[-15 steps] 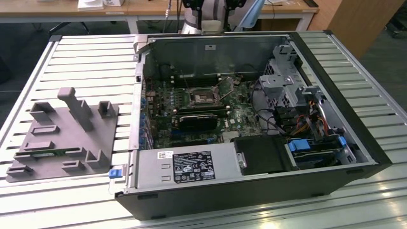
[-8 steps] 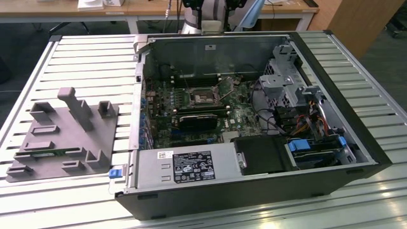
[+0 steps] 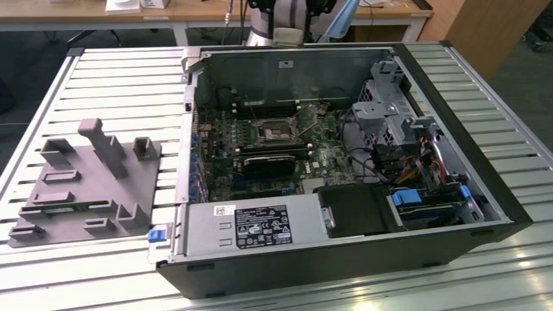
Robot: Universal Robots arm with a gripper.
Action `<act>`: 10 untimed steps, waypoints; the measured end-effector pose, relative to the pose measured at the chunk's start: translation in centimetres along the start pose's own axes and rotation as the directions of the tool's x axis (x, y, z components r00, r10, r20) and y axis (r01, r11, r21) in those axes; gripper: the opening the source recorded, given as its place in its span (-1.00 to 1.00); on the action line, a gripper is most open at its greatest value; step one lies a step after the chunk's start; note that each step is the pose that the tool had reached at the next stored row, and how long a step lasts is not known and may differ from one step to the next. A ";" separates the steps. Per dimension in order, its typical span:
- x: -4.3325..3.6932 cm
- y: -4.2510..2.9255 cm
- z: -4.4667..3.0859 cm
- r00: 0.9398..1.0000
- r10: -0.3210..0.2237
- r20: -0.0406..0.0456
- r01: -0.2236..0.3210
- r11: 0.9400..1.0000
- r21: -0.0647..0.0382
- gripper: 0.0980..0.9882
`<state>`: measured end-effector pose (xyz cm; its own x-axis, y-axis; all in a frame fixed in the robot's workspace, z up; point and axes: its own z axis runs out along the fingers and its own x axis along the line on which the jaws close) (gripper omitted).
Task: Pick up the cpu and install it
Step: 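Place the cpu into insertion slot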
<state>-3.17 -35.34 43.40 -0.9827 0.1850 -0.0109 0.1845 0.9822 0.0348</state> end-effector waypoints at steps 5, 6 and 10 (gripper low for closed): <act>0.00 0.00 0.03 0.998 0.068 0.002 -0.068 0.998 0.001 -0.02; 0.00 0.00 0.03 0.997 0.080 0.003 -0.080 0.997 0.001 -0.02; 0.00 0.00 0.05 0.992 0.124 0.004 -0.124 0.992 0.001 -0.02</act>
<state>-3.17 -35.34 43.35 -0.9521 0.3055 -0.0109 0.3050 0.9517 0.0347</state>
